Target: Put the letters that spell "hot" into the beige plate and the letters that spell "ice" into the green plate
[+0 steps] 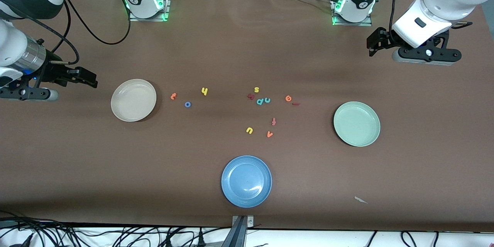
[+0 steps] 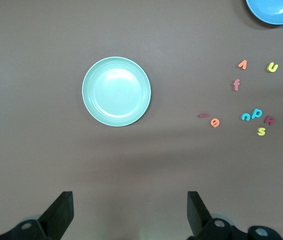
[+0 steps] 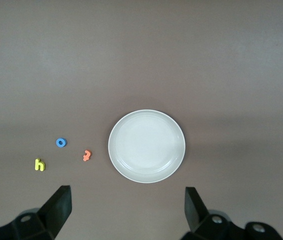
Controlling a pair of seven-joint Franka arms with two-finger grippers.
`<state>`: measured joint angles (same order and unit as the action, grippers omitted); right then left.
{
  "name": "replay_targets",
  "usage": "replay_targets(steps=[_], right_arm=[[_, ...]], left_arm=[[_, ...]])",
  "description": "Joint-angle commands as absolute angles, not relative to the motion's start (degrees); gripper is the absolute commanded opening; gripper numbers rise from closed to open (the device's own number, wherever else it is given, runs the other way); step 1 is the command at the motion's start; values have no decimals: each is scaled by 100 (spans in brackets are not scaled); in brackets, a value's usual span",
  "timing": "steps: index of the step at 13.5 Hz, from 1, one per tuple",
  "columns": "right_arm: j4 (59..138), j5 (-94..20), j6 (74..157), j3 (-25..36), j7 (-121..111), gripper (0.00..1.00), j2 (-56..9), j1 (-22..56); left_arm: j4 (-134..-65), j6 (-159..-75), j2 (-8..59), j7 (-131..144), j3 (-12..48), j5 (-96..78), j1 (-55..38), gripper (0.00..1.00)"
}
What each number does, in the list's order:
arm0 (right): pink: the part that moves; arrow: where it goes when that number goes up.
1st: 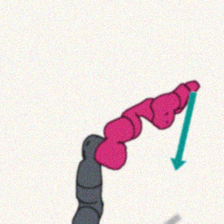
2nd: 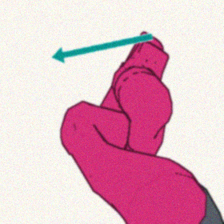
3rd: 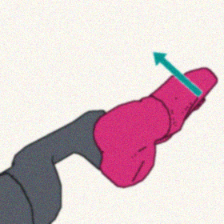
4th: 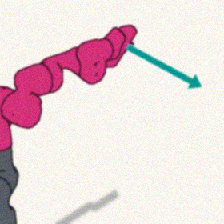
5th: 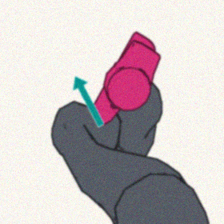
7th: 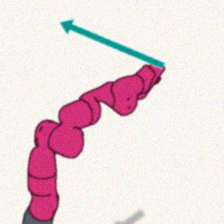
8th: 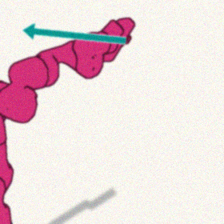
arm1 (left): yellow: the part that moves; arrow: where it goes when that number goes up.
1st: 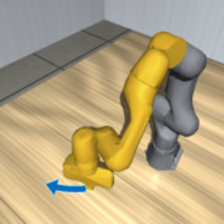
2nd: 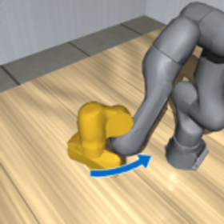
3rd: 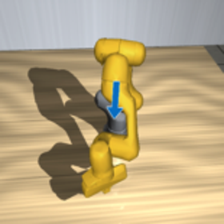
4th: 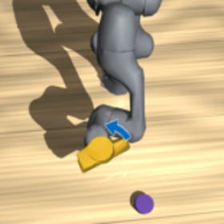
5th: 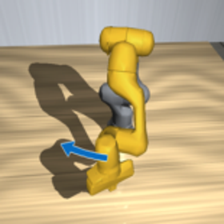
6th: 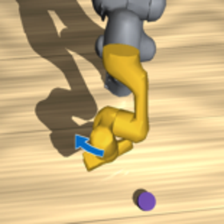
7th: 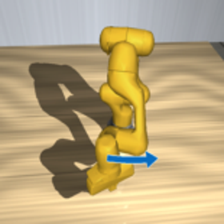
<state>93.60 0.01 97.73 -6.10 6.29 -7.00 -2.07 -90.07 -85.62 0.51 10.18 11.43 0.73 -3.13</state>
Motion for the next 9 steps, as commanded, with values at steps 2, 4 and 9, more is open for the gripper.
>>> replay_targets(steps=[2, 4, 9], right_arm=[[9273, 88, 9721, -642, 571, 100, -721, -220], [9272, 88, 9721, -642, 571, 100, -721, -220], [9272, 70, 9703, -642, 580, 100, -721, -229]], left_arm=[[-8764, -8552, 114, 905, 1099, -53, -211, 100], [-8692, -8543, 123, 905, 1090, -105, -106, 100], [-8745, -8552, 141, 134, 977, -220, 97, 100]])
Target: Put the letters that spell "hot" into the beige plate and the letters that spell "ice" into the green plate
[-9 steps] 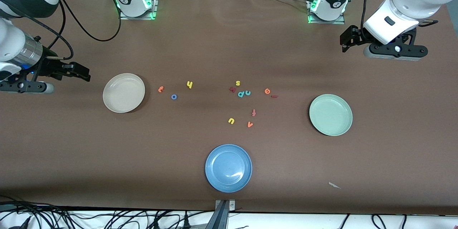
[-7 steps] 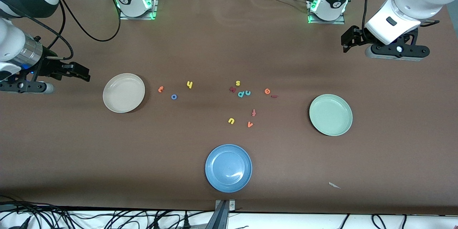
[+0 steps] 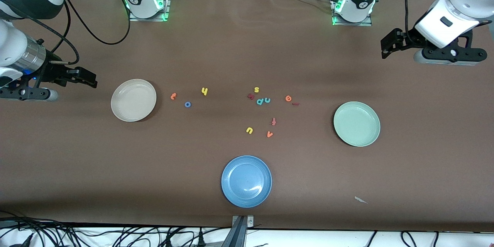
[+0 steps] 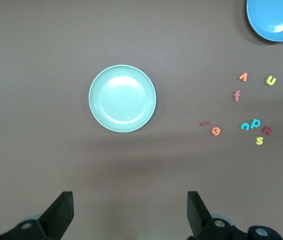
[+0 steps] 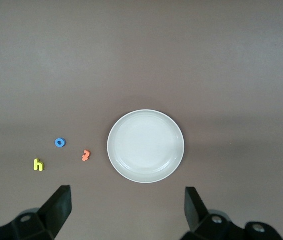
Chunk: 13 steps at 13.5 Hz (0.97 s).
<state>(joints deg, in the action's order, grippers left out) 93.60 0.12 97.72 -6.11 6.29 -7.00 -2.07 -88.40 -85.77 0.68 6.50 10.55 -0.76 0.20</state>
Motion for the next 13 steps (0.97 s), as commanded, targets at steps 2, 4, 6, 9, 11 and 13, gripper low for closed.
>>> replay_targets(steps=[2, 4, 6, 9, 11, 13], right_arm=[[9272, 79, 9703, -642, 580, 100, -721, -229], [9272, 88, 9703, -642, 580, 100, -721, -229], [9281, 79, 9703, -642, 589, 100, -721, -229], [9281, 88, 9712, -642, 589, 100, -721, -229], [9281, 79, 9712, -642, 580, 100, -721, -229], [9281, 79, 9712, -642, 580, 100, -721, -229]], left_arm=[[-8798, -8552, 97, 18, 818, -290, 62, 100], [-8824, -8569, 79, -122, 590, -334, -35, 100], [-8894, -8604, 44, -342, 501, -317, -96, 100], [-9034, -8701, -43, -369, 327, -273, -140, 100], [-9193, -8832, -132, -535, 159, -264, -246, 100], [-9193, -8824, -141, -554, 114, -246, -307, 100]])
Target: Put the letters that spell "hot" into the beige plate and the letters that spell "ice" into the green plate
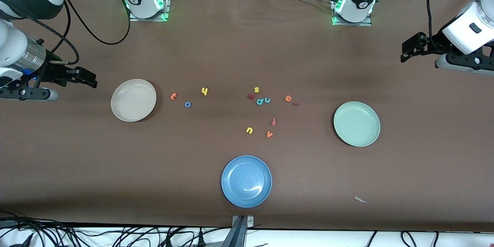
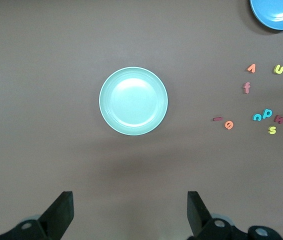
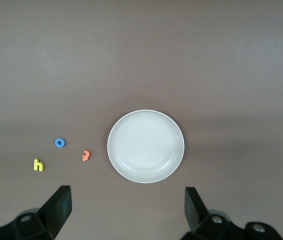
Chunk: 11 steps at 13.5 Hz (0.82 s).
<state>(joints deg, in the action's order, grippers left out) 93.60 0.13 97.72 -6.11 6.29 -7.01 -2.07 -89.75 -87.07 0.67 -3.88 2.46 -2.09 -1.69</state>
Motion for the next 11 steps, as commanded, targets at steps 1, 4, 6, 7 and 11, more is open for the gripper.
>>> replay_targets(steps=[1, 4, 6, 7, 11], right_arm=[[9281, 88, 9712, -642, 580, 100, -721, -229], [9281, 79, 9712, -642, 580, 100, -721, -229], [9281, 88, 9712, -642, 580, 100, -721, -229], [9281, 79, 9712, -642, 580, 100, -721, -229], [9281, 79, 9712, -642, 580, 100, -721, -229]], left_arm=[[-9193, -8833, -141, -554, 114, -246, -325, 100], [-9202, -8833, -158, -545, 114, -168, -325, 100], [-9229, -8833, -167, -545, 114, -106, -325, 100], [-9229, -8833, -167, -545, 114, -105, -325, 100], [-9229, -8798, -158, -554, 140, -105, -290, 100]])
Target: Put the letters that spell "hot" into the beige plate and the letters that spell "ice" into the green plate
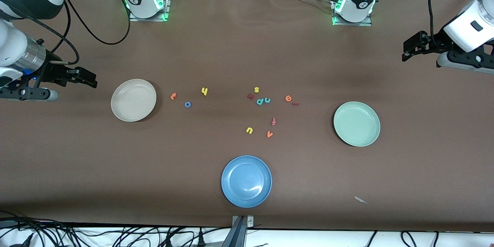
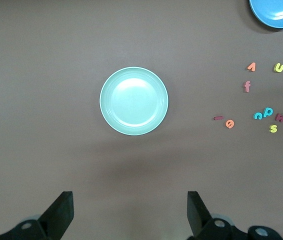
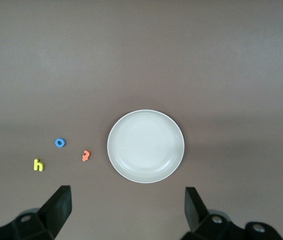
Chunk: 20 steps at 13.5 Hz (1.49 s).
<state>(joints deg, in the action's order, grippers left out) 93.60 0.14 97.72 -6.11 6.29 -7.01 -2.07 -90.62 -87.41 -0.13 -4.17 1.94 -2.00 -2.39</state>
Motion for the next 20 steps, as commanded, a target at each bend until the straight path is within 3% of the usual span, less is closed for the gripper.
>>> replay_targets(steps=[1, 20], right_arm=[[9281, 79, 9712, -642, 580, 100, -721, -229], [9281, 79, 9694, -642, 589, 100, -729, -229]], left_arm=[[-9220, -8789, -150, -554, 141, -97, -299, 100], [-9211, -8780, -202, -589, 106, 185, -545, 100]])
